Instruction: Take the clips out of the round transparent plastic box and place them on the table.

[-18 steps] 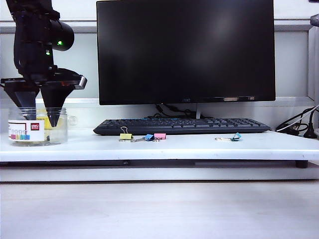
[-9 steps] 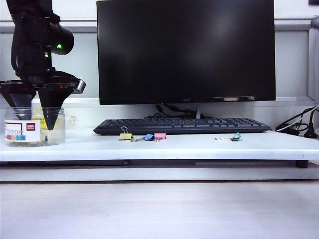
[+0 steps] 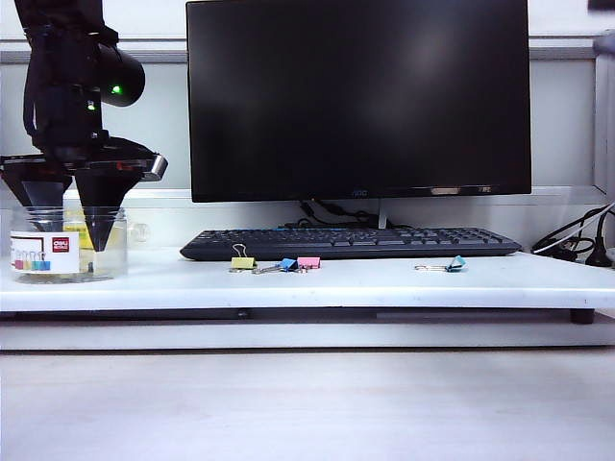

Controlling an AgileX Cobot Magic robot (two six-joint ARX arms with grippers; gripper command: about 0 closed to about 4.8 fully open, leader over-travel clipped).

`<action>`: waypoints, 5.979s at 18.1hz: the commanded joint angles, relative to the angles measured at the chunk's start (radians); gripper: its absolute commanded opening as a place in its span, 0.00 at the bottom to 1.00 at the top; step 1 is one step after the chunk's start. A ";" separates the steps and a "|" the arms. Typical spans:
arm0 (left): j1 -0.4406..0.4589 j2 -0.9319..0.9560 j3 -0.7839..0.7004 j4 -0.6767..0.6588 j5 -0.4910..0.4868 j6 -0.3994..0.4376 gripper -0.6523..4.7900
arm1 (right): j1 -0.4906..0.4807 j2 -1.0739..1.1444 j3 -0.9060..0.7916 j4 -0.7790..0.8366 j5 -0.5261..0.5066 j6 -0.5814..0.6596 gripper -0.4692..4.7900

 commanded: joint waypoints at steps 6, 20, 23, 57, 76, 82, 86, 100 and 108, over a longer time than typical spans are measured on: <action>-0.001 0.002 0.000 -0.018 0.005 0.012 0.69 | 0.000 0.491 0.352 0.024 -0.038 -0.043 0.37; -0.001 0.014 -0.002 -0.022 0.072 0.023 0.68 | 0.126 1.031 0.745 0.029 -0.141 -0.018 0.37; -0.001 0.020 -0.002 -0.027 0.072 0.028 0.68 | 0.173 1.082 0.745 0.029 -0.141 -0.031 0.37; -0.015 0.064 -0.002 0.002 0.042 0.039 0.41 | 0.204 1.098 0.790 0.050 -0.186 -0.028 0.37; -0.015 -0.034 0.006 0.066 0.042 0.008 0.40 | 0.204 1.098 0.789 0.021 -0.186 -0.044 0.37; -0.015 -0.151 0.006 0.089 0.053 0.008 0.40 | 0.204 1.098 0.789 0.018 -0.185 -0.055 0.37; -0.068 -0.214 0.007 0.103 0.136 0.007 0.40 | 0.204 1.098 0.789 0.016 -0.186 -0.059 0.37; -0.272 -0.084 0.012 0.191 0.130 -0.042 0.40 | 0.204 1.098 0.789 -0.005 -0.186 -0.067 0.37; -0.274 0.011 0.011 0.175 0.127 -0.042 0.40 | 0.204 1.098 0.789 -0.006 -0.186 -0.068 0.37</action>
